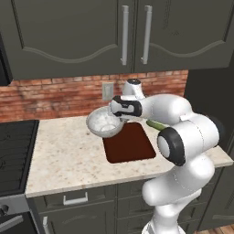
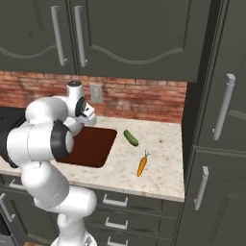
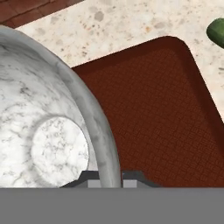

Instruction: Place the two vegetables and bowl onto the tray for setting up a vegetable dip station.

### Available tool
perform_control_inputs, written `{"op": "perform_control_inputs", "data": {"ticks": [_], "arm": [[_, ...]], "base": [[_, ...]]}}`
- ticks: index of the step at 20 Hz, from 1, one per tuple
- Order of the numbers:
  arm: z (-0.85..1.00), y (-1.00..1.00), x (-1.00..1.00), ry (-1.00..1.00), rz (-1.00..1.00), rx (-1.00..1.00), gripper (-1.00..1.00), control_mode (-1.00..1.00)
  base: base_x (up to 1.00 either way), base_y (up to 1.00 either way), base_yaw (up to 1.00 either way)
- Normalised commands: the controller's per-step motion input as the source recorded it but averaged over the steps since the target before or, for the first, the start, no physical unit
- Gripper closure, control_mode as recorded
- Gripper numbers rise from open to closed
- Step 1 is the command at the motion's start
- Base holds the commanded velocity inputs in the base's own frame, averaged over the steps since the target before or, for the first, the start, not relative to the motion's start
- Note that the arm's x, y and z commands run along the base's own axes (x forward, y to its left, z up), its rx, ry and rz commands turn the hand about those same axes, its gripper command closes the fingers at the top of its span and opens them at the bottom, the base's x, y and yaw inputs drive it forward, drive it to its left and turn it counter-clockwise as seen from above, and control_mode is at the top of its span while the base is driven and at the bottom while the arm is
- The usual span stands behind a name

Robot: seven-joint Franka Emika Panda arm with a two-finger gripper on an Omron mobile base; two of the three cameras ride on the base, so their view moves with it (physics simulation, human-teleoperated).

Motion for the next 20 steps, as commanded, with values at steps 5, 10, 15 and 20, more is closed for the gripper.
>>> {"op": "perform_control_inputs", "data": {"ticks": [5,10,15,20], "arm": [[-0.04,-0.6,0.24,0.01,0.18,0.04,1.0,-1.0],[-0.18,-0.39,0.3,0.12,0.08,0.0,1.0,-1.0],[-0.15,-0.29,0.34,0.05,0.06,0.0,1.0,-1.0],[-0.1,-0.22,0.34,0.01,0.07,0.0,1.0,-1.0]], "base": [[0.0,0.0,0.0],[0.0,0.0,0.0],[0.0,0.0,0.0],[0.0,0.0,0.0]]}}
